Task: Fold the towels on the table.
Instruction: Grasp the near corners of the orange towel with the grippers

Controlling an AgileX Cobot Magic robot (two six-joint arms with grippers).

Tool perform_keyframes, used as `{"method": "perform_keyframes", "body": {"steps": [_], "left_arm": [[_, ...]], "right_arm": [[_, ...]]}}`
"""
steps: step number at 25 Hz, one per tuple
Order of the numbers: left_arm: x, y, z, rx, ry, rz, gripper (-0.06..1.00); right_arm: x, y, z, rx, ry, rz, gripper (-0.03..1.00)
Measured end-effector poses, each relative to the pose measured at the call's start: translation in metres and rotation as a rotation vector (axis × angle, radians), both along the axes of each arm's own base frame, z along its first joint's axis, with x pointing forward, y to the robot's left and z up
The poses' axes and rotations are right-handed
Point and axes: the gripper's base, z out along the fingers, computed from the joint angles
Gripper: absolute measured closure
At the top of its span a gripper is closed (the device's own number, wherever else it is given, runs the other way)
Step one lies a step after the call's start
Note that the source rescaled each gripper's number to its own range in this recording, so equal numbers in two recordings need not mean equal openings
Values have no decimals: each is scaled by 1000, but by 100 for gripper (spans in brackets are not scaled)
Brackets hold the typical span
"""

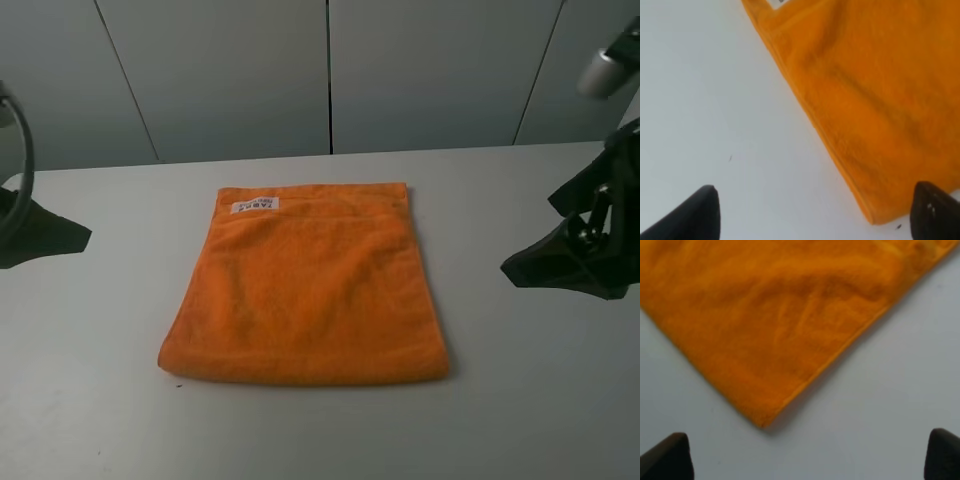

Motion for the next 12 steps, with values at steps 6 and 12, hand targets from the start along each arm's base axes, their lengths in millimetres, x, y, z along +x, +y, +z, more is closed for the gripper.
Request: {"method": "perform_keyframes", "body": {"steps": [6, 12], "left_arm": [[21, -16, -29, 153, 13, -373, -4], [19, -41, -51, 328, 61, -629, -4]], "right_arm": [[33, 47, -41, -174, 151, 266, -3], [20, 92, -76, -313, 209, 504, -3]]}}
